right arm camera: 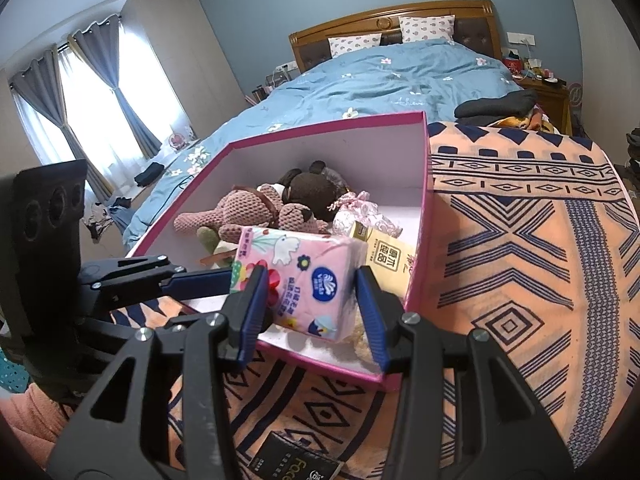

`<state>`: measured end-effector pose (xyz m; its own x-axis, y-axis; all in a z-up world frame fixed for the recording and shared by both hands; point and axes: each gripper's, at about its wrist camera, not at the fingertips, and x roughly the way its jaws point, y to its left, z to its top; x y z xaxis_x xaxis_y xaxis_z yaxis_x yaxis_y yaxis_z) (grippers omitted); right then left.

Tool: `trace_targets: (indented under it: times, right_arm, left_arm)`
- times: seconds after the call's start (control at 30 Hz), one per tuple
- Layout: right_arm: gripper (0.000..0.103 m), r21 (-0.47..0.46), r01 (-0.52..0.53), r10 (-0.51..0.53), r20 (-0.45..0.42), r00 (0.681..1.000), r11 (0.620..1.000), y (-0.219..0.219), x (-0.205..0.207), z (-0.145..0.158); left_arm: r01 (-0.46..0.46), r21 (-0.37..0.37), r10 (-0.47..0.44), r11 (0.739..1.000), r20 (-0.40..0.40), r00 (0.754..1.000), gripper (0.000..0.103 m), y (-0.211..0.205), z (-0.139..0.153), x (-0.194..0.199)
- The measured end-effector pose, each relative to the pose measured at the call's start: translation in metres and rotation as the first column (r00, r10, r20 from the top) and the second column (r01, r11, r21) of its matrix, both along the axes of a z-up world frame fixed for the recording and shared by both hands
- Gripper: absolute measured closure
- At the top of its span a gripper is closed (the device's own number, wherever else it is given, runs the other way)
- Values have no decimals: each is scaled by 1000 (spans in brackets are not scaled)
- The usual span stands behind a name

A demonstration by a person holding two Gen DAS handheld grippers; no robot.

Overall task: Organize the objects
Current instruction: 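Lower the pink floral pack into the box and open the right gripper, then move the right gripper down to the black 'Face' tissue pack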

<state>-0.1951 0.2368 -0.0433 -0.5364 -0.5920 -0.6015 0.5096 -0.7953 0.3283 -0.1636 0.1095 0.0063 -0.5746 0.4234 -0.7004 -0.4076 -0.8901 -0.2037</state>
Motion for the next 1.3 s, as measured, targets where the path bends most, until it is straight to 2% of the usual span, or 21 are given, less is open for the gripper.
trace_targets:
  times: [0.27, 0.5, 0.8, 0.93, 0.97, 1.03, 1.2, 1.3]
  right_arm:
    - [55, 37, 40, -39, -25, 999, 999, -3, -1, 2]
    - [51, 19, 36, -36, -30, 999, 999, 2, 4, 3]
    - [47, -19, 11, -11, -47, 999, 1000, 10, 22, 8]
    - [47, -27, -6, 4, -66, 998, 1000, 11, 35, 11]
    - [43, -29, -12, 9, -71, 997, 1000, 11, 39, 13]
    - [38, -32, -20, 17, -83, 996, 999, 12, 46, 15]
    - [38, -41, -40, 36, -89, 995, 998, 17, 66, 15]
    - [38, -38, -47, 44, -83, 996, 998, 21, 76, 11]
  left_arm:
    - [-8, 5, 8, 1000, 20, 1000, 66, -3, -4, -6]
    - [-22, 14, 22, 1000, 6, 1000, 64, -6, -4, -2]
    - [-48, 13, 48, 999, -57, 997, 45, -11, 4, 23]
    - [-47, 7, 47, 999, -82, 996, 43, -10, 8, 37]
    - [-49, -1, 49, 999, -94, 994, 41, -9, 10, 41]
    - [-51, -14, 49, 999, -123, 991, 30, -8, 13, 50]
    - [-51, -38, 44, 998, -163, 986, 29, -11, 16, 73]
    - [-46, -34, 40, 998, -161, 986, 29, -15, 12, 86]
